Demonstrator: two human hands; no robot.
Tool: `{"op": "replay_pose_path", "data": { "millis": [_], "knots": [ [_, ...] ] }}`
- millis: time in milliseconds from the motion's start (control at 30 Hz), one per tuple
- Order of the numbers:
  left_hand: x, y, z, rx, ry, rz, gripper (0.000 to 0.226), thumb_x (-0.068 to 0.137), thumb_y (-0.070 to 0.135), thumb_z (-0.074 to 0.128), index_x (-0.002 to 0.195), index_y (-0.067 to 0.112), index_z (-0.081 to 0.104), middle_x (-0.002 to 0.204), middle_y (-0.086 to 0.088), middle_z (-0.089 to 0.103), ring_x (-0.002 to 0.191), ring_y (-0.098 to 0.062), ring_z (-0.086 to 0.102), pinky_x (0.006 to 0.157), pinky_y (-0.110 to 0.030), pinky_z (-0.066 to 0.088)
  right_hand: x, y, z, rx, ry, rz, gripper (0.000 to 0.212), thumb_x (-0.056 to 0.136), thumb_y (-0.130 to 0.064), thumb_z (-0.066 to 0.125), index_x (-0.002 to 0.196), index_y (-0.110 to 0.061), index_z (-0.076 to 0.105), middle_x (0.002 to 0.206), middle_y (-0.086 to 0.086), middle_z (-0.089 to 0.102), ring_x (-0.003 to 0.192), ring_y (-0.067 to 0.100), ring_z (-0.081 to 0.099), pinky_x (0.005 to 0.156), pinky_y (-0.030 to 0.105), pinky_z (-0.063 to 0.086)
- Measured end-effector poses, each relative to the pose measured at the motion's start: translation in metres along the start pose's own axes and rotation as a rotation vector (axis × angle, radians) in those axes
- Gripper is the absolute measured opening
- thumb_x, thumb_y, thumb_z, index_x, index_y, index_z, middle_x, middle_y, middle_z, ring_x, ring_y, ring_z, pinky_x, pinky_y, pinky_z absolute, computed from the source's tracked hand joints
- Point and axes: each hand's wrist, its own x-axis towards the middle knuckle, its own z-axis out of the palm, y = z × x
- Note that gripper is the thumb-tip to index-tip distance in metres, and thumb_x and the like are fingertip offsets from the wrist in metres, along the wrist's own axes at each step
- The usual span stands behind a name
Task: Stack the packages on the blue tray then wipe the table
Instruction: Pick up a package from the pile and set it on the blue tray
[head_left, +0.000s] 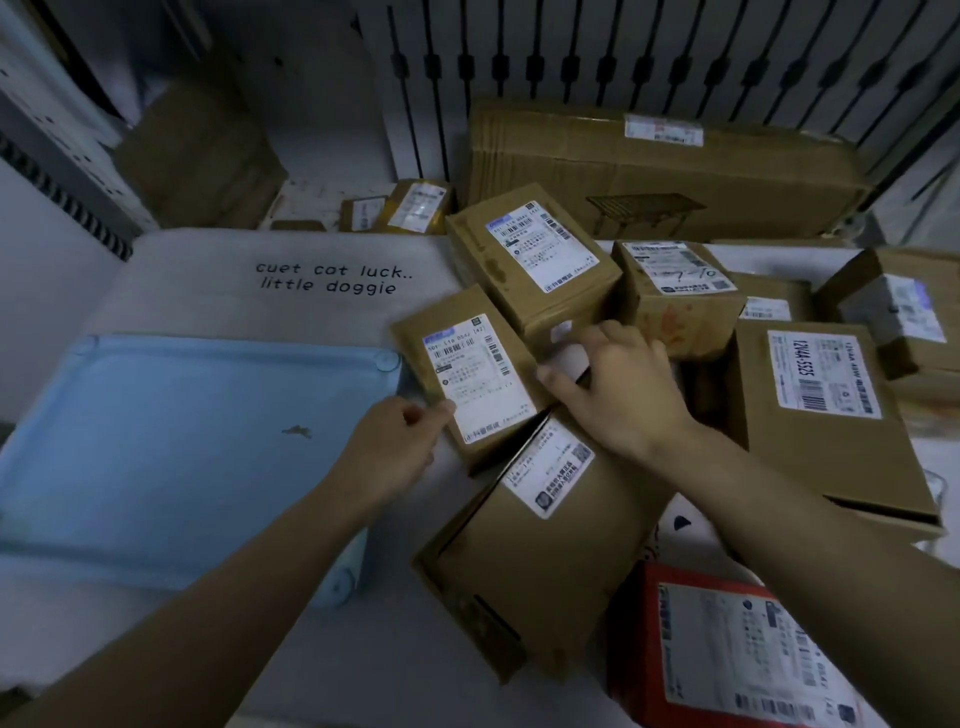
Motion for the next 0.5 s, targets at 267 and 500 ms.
{"op": "replay_pose_path", "data": {
  "millis": [267, 500],
  "knots": [
    [0.032, -0.007, 0.006, -0.235, -0.118, -0.066, 0.044, 0.098, 0.042, 0.053, 0.126, 0.009, 0.06, 0.096, -0.001, 0.062, 0.098, -0.022, 0.061, 0.086, -0.036, 0.053, 0.039, -0.041, 0.024, -0.085, -0.238, 0.041, 0.049, 0.092, -0.065, 0.048, 0.085, -0.017, 0.054, 0.101, 0.004, 0.062, 0.096, 0.025, 0.06, 0.09, 0.042, 0.049],
    [0.036, -0.029, 0.012, -0.179, -0.096, 0.097, 0.041, 0.097, 0.05, 0.049, 0.119, 0.017, 0.06, 0.087, 0.001, 0.06, 0.088, -0.021, 0.064, 0.081, -0.035, 0.055, 0.023, -0.036, 0.025, -0.17, -0.033, -0.019, 0.051, 0.087, -0.068, 0.054, 0.097, -0.018, 0.06, 0.094, 0.002, 0.063, 0.091, 0.027, 0.061, 0.078, 0.039, 0.051]
  ]
}}
